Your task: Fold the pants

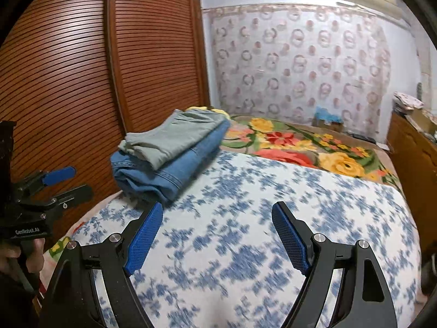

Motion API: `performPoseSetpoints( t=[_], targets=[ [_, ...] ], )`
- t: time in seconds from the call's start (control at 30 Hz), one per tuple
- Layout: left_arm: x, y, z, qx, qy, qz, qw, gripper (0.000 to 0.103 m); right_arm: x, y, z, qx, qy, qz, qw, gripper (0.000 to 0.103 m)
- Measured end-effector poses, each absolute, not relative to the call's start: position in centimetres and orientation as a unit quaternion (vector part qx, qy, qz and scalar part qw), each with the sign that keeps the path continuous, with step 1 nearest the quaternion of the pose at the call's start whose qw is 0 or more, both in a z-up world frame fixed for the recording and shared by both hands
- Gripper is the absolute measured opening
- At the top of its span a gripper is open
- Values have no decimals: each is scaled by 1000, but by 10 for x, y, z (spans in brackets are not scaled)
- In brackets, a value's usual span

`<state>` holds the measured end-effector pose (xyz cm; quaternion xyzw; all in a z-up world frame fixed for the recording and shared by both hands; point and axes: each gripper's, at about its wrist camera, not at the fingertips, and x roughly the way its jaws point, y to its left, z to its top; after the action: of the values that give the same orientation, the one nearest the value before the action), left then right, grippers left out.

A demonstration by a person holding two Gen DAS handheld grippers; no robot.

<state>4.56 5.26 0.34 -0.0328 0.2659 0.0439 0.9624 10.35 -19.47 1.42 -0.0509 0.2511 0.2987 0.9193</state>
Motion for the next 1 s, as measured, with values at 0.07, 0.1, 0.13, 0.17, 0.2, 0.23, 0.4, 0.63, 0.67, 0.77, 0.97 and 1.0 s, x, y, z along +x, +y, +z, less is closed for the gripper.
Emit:
performPoseSetpoints(
  t=[0.07, 0.1, 0.13, 0.17, 0.2, 0.23, 0.4, 0.63, 0.67, 0.77, 0.97, 1.0],
  targets=[
    [46, 43, 3, -29, 266, 35, 963, 89, 94, -205, 15, -48, 252, 288, 923, 84],
    [47, 39, 4, -28, 266, 31, 963, 89, 89, -214, 16, -46, 252, 283, 924, 84],
    [48, 36, 4, -29, 266, 27, 963, 89, 84, -220, 17, -45, 251, 277, 927, 84],
    [49, 31, 4, -30, 267, 22, 963, 89, 79, -225, 19, -43, 250, 271, 929, 84],
    [51, 27, 5, -29, 268, 17, 963, 89, 73, -229, 21, -42, 249, 267, 930, 84],
    [52, 22, 5, -28, 268, 13, 963, 89, 69, -235, 22, -39, 248, 260, 932, 84],
    [55, 1, 10, -18, 268, -8, 963, 89, 52, -251, 29, -28, 247, 237, 939, 84],
    [58, -24, 29, -8, 254, -30, 967, 89, 35, -270, 49, -19, 228, 209, 951, 84],
    [58, -27, 33, -7, 251, -33, 967, 89, 32, -272, 53, -18, 223, 204, 953, 84],
    [57, -33, 43, -4, 243, -38, 969, 89, 21, -277, 60, -14, 211, 192, 958, 84],
    [53, -40, 60, 3, 228, -43, 973, 89, 2, -282, 72, -11, 189, 177, 966, 84],
    [52, -41, 63, 3, 226, -43, 973, 89, -1, -284, 74, -9, 185, 175, 967, 84]
  ],
)
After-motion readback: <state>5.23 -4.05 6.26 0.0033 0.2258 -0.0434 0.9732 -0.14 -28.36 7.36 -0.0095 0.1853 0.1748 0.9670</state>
